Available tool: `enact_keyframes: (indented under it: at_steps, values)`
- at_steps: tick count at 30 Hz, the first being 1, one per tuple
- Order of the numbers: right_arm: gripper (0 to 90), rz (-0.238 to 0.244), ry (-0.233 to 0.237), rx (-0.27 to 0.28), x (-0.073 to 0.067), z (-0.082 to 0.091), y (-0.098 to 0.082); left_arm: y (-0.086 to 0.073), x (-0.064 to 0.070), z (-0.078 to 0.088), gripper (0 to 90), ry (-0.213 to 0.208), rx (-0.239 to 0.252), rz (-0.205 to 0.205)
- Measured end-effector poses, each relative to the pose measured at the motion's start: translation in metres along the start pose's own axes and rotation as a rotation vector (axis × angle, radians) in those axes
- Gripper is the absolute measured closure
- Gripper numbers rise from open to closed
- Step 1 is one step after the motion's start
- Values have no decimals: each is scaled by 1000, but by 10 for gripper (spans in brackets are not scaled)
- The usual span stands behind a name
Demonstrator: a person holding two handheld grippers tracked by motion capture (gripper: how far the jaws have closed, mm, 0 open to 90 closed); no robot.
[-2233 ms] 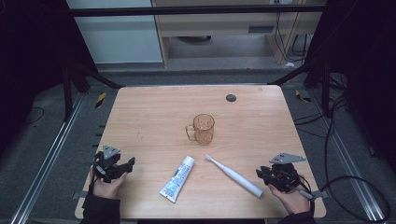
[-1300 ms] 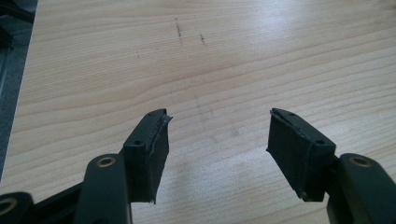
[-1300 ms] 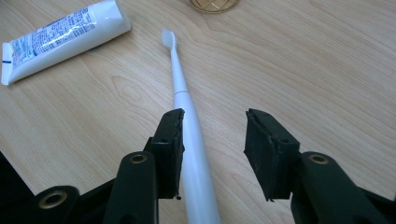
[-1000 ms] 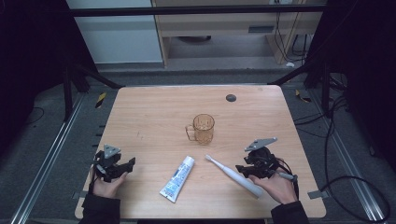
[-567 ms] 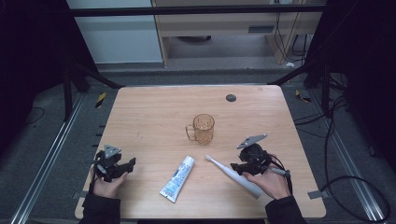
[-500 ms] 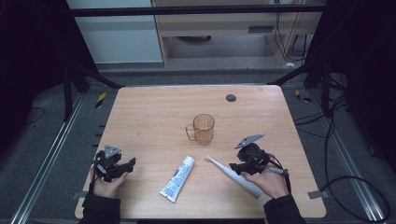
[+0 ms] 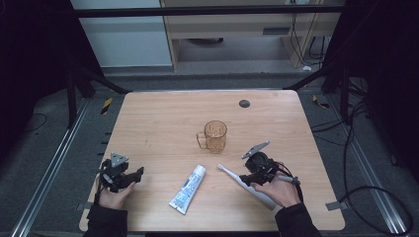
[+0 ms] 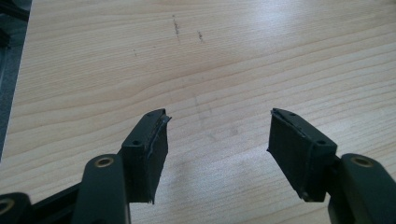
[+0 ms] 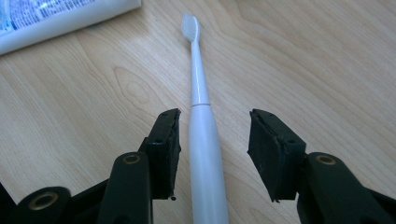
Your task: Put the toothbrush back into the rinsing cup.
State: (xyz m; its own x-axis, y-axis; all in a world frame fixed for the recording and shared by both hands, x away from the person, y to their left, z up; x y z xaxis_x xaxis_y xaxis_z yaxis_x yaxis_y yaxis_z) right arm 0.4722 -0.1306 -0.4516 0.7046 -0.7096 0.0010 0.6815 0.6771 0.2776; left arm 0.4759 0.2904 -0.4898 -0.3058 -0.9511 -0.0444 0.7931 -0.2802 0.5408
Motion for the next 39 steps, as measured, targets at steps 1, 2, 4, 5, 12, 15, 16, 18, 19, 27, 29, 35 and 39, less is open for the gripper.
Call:
enact_keyframes:
  at_steps: [1,2,4,5,12,15,16,18,19,27,29,35,39]
  values:
    - [532,4,3,-14,0,-4,0,0,1,0,368,1,-3,-1]
    - [532,4,3,-14,0,-4,0,0,1,0,368,1,-3,-1]
    - [532,8,2,-31,0,-8,0,0,1,0,368,3,-5,-6]
    - [532,7,8,-41,0,-10,0,0,2,0,368,3,-5,-6]
    - [534,19,14,-85,1,-21,3,0,1,-1,367,4,-9,-3]
    - [538,18,27,-95,0,-25,3,0,2,-1,366,5,-10,-7]
    - [540,27,27,-97,0,-26,4,0,2,-2,366,5,-12,-8]
    - [543,23,31,-102,0,-28,4,0,3,-2,366,2,-14,-8]
    - [544,19,31,-106,0,-29,4,0,3,-2,365,2,-14,-8]
    - [562,23,44,-131,0,-37,3,0,3,-2,365,1,-16,-10]
    - [570,23,45,-145,-1,-39,3,0,3,-2,366,1,-16,-11]
    - [585,28,41,-167,-2,-44,4,0,3,-3,365,1,-21,-12]
    - [592,28,37,-179,-1,-46,3,0,3,-3,364,1,-22,-13]
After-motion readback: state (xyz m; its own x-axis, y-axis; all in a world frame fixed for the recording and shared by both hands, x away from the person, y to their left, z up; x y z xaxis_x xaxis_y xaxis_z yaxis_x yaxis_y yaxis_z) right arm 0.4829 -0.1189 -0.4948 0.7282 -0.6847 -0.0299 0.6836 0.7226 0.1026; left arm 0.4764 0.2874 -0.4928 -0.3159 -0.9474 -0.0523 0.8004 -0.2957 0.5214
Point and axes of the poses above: each handheld gripper's, and its own axes: z roughly backward along the jaws, y roughly out of its top, x roughly to its right, the point moved 3 cm from there along -z, roughly forward along the jaws, and after that the axes turned 14 degrees about -x, right-handed, at the moved point
